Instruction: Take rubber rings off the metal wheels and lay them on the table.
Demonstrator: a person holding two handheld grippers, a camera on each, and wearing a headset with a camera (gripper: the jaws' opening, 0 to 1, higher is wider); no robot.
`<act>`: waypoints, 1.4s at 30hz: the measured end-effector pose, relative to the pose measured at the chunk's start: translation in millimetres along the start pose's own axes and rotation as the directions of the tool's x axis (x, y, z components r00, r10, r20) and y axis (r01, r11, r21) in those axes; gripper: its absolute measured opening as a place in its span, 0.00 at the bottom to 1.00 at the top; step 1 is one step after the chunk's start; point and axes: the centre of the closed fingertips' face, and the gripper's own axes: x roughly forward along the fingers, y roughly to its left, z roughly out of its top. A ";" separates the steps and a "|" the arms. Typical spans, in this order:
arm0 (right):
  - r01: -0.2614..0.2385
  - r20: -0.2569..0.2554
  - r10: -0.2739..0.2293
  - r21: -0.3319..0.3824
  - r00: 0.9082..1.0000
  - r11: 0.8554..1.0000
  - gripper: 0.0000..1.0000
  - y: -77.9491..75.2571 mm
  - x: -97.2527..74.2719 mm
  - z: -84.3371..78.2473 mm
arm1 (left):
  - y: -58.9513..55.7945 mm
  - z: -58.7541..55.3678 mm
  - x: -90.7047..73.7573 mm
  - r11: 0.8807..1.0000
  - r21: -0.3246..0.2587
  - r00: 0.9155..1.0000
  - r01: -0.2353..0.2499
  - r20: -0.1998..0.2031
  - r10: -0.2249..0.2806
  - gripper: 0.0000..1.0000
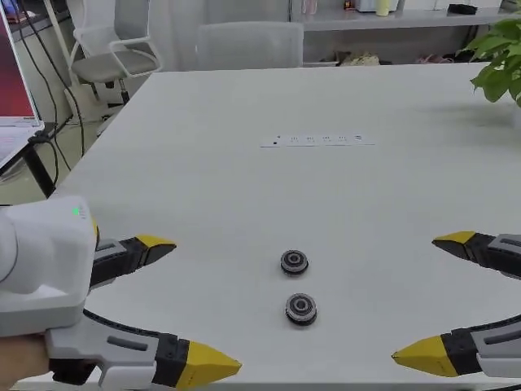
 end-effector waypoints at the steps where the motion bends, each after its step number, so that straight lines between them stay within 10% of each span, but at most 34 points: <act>1: -0.002 -0.001 0.002 0.000 1.000 1.000 0.99 0.5 0.0 -0.7 | 0.1 -0.4 0.3 1.000 -0.001 1.000 0.001 -0.001 -0.001 0.99; 42: -0.068 -0.044 0.065 -0.056 0.997 0.996 0.93 1.1 40.1 -13.9 | 11.2 -15.7 29.1 0.999 0.010 0.999 0.045 -0.029 -0.045 0.97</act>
